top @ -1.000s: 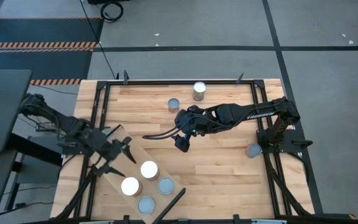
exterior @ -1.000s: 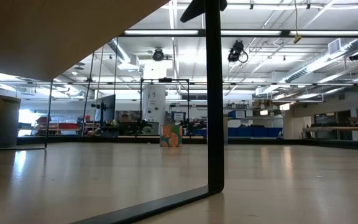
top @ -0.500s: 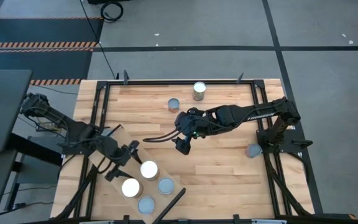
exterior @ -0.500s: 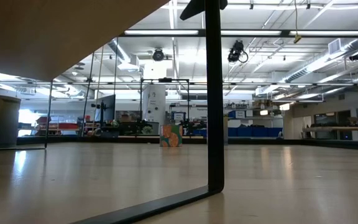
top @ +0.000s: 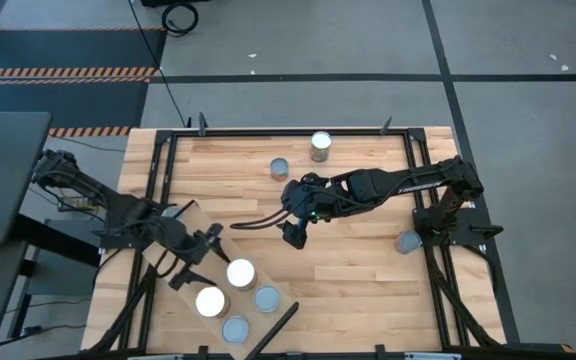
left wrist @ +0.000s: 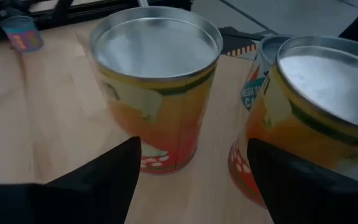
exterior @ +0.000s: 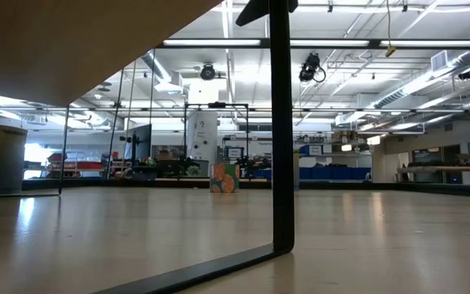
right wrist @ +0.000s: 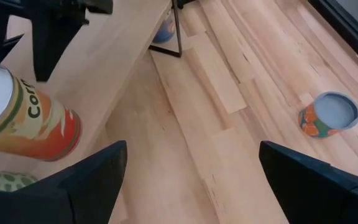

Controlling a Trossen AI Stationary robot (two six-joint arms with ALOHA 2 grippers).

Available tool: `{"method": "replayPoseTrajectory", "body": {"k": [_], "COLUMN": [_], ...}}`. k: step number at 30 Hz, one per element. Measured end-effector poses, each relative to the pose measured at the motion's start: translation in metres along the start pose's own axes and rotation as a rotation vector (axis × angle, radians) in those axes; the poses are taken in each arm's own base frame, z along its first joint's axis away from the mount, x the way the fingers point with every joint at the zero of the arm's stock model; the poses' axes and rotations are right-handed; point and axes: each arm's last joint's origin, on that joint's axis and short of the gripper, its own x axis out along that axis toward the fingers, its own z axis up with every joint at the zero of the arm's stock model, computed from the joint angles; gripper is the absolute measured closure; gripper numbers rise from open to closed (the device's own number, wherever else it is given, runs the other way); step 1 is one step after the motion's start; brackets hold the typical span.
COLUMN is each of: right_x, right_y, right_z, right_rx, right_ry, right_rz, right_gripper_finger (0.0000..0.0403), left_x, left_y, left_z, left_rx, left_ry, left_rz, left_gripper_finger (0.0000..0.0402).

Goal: Pick and place cans onto a shelf
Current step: Adjust the canned corn on the shelf, then put the canned oranges on the shelf

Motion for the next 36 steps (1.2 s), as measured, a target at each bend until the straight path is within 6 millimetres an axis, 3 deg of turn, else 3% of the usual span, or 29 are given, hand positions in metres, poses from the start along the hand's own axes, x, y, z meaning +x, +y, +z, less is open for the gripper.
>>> {"method": "replayPoseTrajectory", "body": {"k": [9, 18, 27, 36], "right_x": [0.005, 0.012, 0.019, 0.053], "right_y": [-0.015, -0.045, -0.095, -0.152], "right_z": [0.010, 0.034, 0.052, 0.057], "right_rx": [-0.042, -0.041, -0.071, -0.055], "right_ry": [-0.029, -0.133, -0.146, -0.300], "right_rz": [-0.020, -0.042, -0.116, -0.128], "right_gripper_finger": [0.0030, 0.0030, 0.0030, 0.0030], "left_x": [-0.037, -0.111, -0.164, -0.193], "left_y": [0.001, 0.003, 0.008, 0.014], "left_z": [0.003, 0.019, 0.017, -0.003], "left_rx": [-0.113, -0.341, -0.419, -0.519], "left_ry": [-0.054, -0.118, -0.258, -0.372], "left_rz": [0.101, 0.265, 0.515, 0.822], "left_gripper_finger": [0.0104, 0.0104, 0.0104, 0.0104]}}
